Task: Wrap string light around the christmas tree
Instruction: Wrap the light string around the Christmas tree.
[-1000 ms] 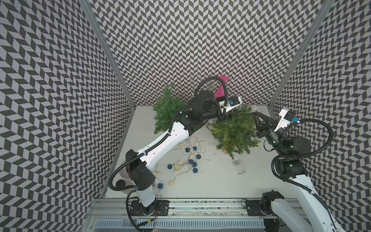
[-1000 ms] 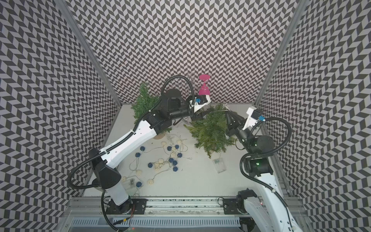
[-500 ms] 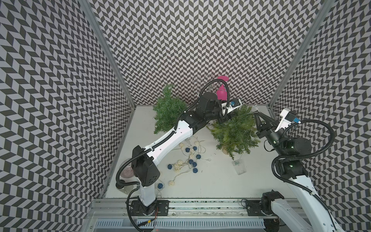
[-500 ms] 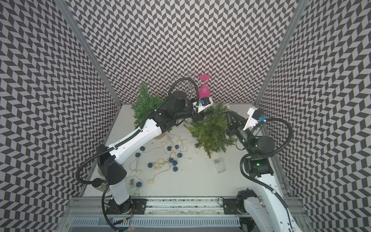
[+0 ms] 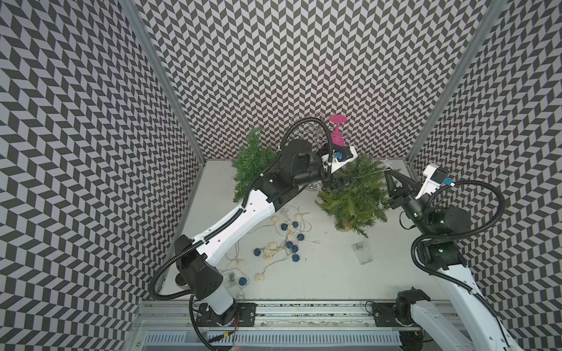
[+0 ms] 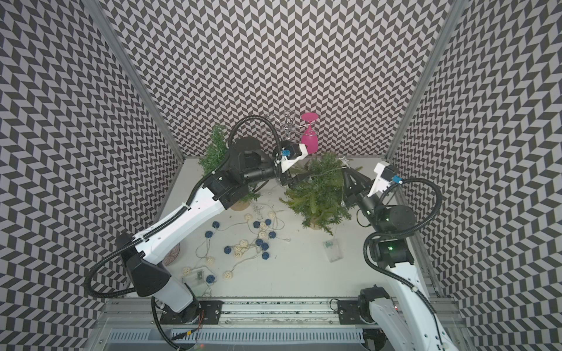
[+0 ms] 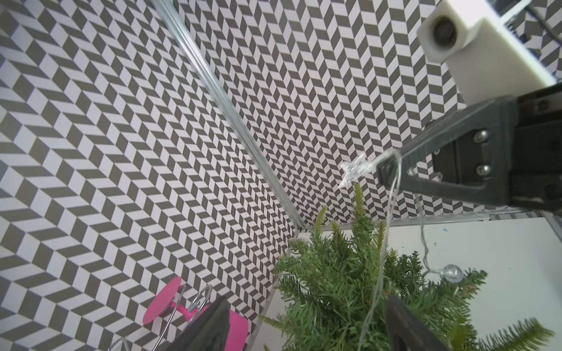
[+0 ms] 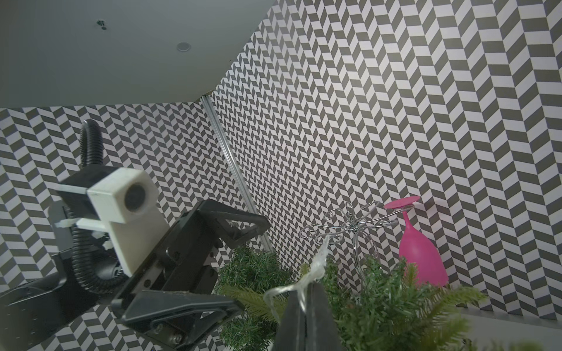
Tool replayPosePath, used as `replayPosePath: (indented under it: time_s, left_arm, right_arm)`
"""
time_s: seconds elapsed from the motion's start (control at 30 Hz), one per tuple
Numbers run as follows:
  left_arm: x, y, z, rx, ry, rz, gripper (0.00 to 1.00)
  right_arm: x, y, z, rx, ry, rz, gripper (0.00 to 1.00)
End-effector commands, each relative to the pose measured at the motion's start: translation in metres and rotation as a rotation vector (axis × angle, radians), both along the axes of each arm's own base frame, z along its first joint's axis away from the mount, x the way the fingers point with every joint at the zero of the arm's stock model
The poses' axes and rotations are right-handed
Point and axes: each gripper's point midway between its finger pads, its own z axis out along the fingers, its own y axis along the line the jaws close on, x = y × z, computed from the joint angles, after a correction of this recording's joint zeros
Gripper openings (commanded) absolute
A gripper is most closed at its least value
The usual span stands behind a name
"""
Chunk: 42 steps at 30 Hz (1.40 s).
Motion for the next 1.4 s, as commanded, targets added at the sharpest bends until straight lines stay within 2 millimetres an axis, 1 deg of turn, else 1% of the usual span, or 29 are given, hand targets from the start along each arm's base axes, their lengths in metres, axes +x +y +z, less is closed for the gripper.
replayPosePath:
  time_s: [0.0, 0.07, 0.13, 0.2, 0.37, 0.43, 0.5, 0.53, 0.57, 0.6, 0.63, 0.7, 0.73, 0.77, 0.87, 0.97, 1.1, 1.2, 1.3, 1.37]
  left_arm:
    - [0.016, -0.011, -0.026, 0.067, 0.019, 0.042, 0.77]
    - [0.022, -0.016, -0.028, 0.075, 0.013, 0.064, 0.73]
    - [0.021, -0.024, -0.034, 0.109, 0.016, 0.067, 0.71]
    - [0.014, -0.028, -0.038, 0.116, 0.022, 0.032, 0.70]
    - [-0.003, -0.025, -0.029, 0.066, -0.001, -0.017, 0.70]
    - [-0.005, -0.026, -0.032, 0.076, 0.005, -0.026, 0.65]
    - [-0.002, -0.026, -0.036, 0.089, 0.008, -0.013, 0.58]
    - [0.000, -0.025, -0.035, 0.080, 0.010, -0.001, 0.57]
    - [0.002, -0.023, -0.032, 0.064, 0.013, 0.011, 0.57]
    - [0.004, -0.020, -0.024, 0.033, 0.017, 0.023, 0.59]
    - [0.005, -0.014, -0.013, -0.001, 0.021, 0.028, 0.64]
    - [-0.001, -0.008, 0.005, -0.052, 0.014, 0.014, 0.72]
    - [-0.006, -0.006, 0.011, -0.065, 0.007, 0.000, 0.74]
    - [-0.012, -0.006, 0.012, -0.056, 0.000, -0.022, 0.74]
    - [-0.021, -0.012, 0.004, -0.014, 0.006, -0.043, 0.73]
    - [-0.026, -0.014, -0.003, -0.004, 0.016, -0.066, 0.72]
    - [-0.029, -0.018, -0.005, -0.009, 0.028, -0.091, 0.69]
    - [-0.023, -0.028, -0.017, 0.028, 0.033, -0.057, 0.63]
    - [-0.012, -0.036, -0.031, 0.053, 0.056, -0.035, 0.50]
    - [-0.005, -0.042, -0.041, 0.073, 0.070, -0.032, 0.45]
  right_arm:
    - [-0.006, -0.002, 0.019, 0.012, -0.053, 0.000, 0.00]
    - [-0.006, -0.002, 0.019, 0.013, -0.054, 0.001, 0.00]
    - [-0.006, -0.001, 0.019, 0.014, -0.054, 0.006, 0.00]
    - [-0.006, 0.000, 0.021, 0.014, -0.055, 0.009, 0.00]
    - [-0.002, 0.001, 0.021, 0.014, -0.050, 0.014, 0.00]
    - [-0.001, 0.001, 0.019, 0.013, -0.047, 0.013, 0.00]
    - [-0.001, 0.001, 0.019, 0.013, -0.047, 0.013, 0.00]
    - [-0.001, 0.001, 0.020, 0.013, -0.047, 0.013, 0.00]
    - [-0.001, 0.000, 0.019, 0.013, -0.045, 0.012, 0.00]
    - [-0.001, 0.000, 0.021, 0.014, -0.048, 0.010, 0.00]
    - [-0.001, 0.000, 0.020, 0.014, -0.047, 0.010, 0.00]
    - [-0.001, 0.000, 0.019, 0.013, -0.044, 0.009, 0.00]
    - [-0.001, -0.001, 0.018, 0.011, -0.041, 0.003, 0.00]
    - [0.000, -0.001, 0.018, 0.012, -0.039, -0.001, 0.00]
    - [0.000, -0.001, 0.018, 0.012, -0.040, 0.003, 0.00]
    - [0.000, 0.000, 0.018, 0.012, -0.039, 0.006, 0.00]
    - [-0.002, -0.001, 0.017, 0.012, -0.041, 0.004, 0.00]
    - [-0.002, 0.000, 0.017, 0.011, -0.039, 0.007, 0.00]
    - [-0.002, 0.000, 0.017, 0.012, -0.038, 0.007, 0.00]
    - [-0.001, 0.000, 0.017, 0.011, -0.035, 0.005, 0.00]
